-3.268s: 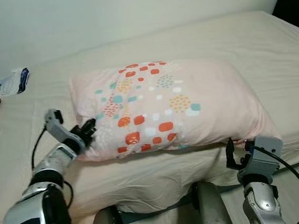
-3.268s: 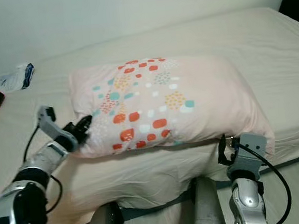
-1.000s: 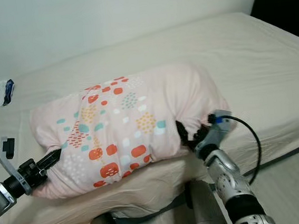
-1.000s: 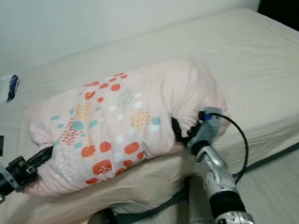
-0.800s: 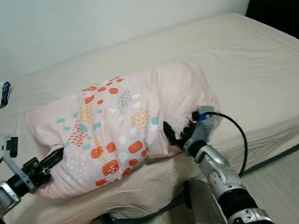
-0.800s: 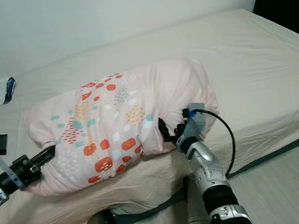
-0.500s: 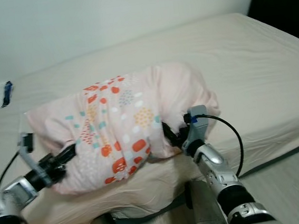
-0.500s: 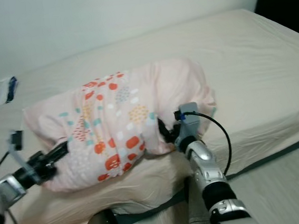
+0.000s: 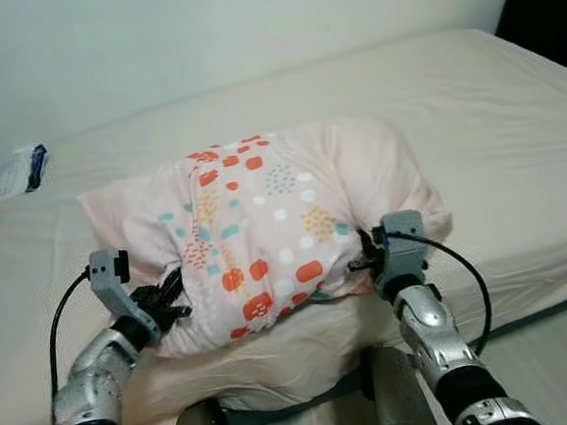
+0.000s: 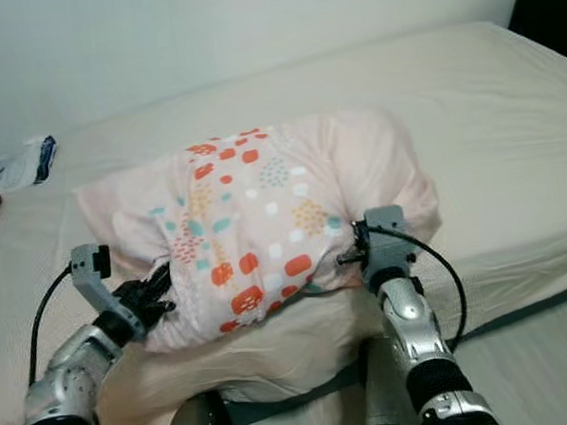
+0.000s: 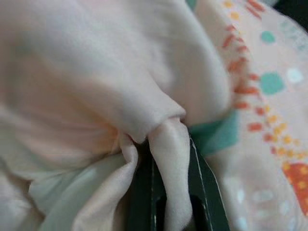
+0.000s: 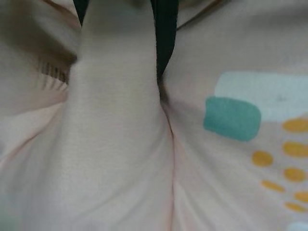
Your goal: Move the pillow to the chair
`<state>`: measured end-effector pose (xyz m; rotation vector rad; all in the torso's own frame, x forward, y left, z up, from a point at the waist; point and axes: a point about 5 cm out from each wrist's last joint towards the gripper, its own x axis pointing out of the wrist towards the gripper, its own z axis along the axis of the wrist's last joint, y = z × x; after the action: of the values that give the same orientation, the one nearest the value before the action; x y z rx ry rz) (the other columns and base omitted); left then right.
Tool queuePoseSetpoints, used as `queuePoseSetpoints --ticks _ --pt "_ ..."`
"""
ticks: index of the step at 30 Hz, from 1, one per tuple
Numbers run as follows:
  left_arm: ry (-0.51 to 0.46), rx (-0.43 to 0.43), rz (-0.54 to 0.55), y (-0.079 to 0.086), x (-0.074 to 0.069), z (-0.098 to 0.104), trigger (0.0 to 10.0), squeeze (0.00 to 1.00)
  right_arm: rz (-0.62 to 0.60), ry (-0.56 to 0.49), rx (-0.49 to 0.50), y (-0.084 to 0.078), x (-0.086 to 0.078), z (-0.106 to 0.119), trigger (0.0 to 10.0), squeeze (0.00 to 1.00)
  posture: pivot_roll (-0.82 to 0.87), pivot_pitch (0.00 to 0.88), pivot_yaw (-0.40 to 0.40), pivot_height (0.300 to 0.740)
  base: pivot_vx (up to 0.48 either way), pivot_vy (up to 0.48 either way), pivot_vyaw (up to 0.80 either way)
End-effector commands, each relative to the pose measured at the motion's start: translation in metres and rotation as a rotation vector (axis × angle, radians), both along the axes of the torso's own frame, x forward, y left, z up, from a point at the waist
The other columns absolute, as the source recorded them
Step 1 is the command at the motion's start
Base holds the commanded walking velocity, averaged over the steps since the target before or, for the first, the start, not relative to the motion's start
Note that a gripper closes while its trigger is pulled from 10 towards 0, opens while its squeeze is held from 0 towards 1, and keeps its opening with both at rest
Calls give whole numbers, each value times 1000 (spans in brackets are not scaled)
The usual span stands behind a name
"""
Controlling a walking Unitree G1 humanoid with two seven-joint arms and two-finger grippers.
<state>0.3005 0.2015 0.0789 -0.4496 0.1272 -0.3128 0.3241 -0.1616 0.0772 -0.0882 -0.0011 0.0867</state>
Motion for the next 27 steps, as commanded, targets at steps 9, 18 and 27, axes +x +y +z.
queuePoseSetpoints --ticks 9,18,27 --pt "-184 -99 159 -43 41 57 39 0 118 -255 23 19 26 60 0 0 -85 0 46 565 0 0 0" --pt "-331 243 324 -43 48 84 157 0 119 -367 62 23 42 97 0 0 -72 0 25 565 0 0 0" --pt "-196 84 407 -33 44 72 10000 0 119 -199 91 27 40 64 10000 0 -53 0 19 565 0 0 0"
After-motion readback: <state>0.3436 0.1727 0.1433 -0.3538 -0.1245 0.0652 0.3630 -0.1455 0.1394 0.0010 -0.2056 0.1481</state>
